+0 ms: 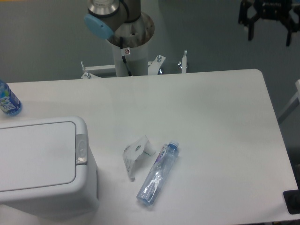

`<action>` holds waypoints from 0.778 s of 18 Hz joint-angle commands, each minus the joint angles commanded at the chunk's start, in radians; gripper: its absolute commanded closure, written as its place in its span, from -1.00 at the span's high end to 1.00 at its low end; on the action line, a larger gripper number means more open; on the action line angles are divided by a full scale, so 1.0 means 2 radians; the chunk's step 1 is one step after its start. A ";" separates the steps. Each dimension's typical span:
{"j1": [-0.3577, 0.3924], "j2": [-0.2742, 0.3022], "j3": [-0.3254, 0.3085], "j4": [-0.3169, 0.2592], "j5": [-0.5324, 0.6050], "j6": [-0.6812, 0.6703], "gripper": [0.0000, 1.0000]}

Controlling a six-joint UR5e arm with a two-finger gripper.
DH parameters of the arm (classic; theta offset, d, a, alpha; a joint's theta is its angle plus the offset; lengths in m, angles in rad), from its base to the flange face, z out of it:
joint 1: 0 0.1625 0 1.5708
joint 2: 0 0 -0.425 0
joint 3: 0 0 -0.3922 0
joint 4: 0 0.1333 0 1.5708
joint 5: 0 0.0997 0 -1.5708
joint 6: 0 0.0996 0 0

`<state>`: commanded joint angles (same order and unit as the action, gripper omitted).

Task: Open the trash can

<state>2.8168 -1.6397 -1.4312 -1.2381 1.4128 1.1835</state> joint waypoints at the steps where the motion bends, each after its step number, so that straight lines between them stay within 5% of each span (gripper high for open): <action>1: -0.015 -0.005 0.000 0.016 0.001 -0.036 1.00; 8: -0.137 -0.051 0.017 0.076 -0.008 -0.319 1.00; 14: -0.195 -0.085 0.025 0.134 -0.070 -0.467 1.00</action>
<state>2.4268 -1.8100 -1.3821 -0.9711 1.2736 0.2505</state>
